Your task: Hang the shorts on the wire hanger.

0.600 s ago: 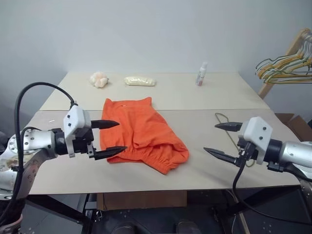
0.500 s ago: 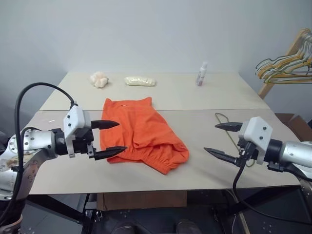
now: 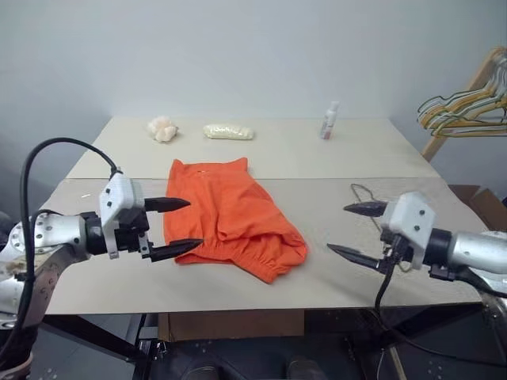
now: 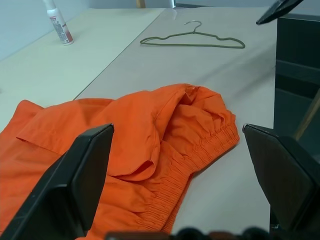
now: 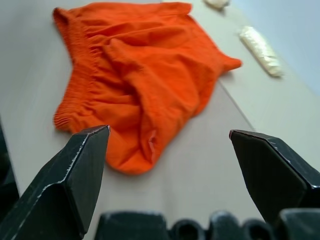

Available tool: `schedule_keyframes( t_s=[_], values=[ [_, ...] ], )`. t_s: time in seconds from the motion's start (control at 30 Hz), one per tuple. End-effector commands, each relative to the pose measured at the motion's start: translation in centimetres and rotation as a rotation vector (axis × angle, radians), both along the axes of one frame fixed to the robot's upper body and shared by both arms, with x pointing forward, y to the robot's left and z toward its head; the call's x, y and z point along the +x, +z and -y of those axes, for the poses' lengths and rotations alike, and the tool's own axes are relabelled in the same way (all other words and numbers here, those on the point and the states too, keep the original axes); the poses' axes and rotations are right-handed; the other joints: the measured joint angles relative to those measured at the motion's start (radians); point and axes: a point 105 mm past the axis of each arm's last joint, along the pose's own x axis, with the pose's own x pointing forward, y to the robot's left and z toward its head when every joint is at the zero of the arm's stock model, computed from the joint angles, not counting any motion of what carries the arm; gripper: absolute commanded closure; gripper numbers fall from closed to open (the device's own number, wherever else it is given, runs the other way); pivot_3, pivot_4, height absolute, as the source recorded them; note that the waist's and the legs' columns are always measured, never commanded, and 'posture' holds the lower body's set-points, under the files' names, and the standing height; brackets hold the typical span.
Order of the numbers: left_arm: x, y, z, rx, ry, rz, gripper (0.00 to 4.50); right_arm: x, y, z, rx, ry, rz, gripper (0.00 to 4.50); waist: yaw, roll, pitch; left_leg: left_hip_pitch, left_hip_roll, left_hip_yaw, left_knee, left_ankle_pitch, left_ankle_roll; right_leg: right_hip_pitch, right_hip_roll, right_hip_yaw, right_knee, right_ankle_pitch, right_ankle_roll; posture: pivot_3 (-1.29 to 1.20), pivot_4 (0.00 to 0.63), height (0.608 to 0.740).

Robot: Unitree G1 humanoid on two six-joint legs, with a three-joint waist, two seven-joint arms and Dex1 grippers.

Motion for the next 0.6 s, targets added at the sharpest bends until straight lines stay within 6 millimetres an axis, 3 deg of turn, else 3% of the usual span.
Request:
schedule_keyframes(
  t_s=[0.03,0.23,0.47,0.6],
  values=[
    [-0.6,1.0,0.2,0.007,-0.012,0.059,0.00,-0.3,-0.4,-1.5,-0.103,0.087,0.033,0.04,-0.001,0.000,0.000,0.000,0.000,0.000,0.000,0.000,0.000,0.000,0.000,0.000,0.000,0.000,0.000,-0.07,0.000,0.740],
    [-0.9,0.6,-0.1,0.023,-0.011,0.051,0.00,-0.6,-3.7,-4.4,-0.231,0.220,-0.042,0.04,-0.002,0.000,0.000,0.000,0.000,0.000,0.000,0.000,0.000,0.000,0.000,0.000,0.000,0.000,0.000,-0.06,0.000,0.740],
    [-0.7,0.8,0.0,0.035,-0.022,0.064,0.00,2.5,-7.6,-8.0,-0.332,0.170,-0.123,0.04,-0.005,0.000,0.000,-0.001,0.000,0.000,0.000,0.000,0.000,-0.001,0.000,0.000,0.000,0.000,0.000,-0.05,0.000,0.740],
    [-0.8,0.8,-0.2,0.040,-0.017,0.066,0.00,2.6,-8.7,-9.4,-0.355,0.199,-0.177,0.04,0.003,0.000,0.000,-0.004,0.000,0.002,0.001,0.000,-0.001,-0.003,0.000,-0.002,0.000,0.000,0.000,-0.04,0.000,0.740]
  ],
)
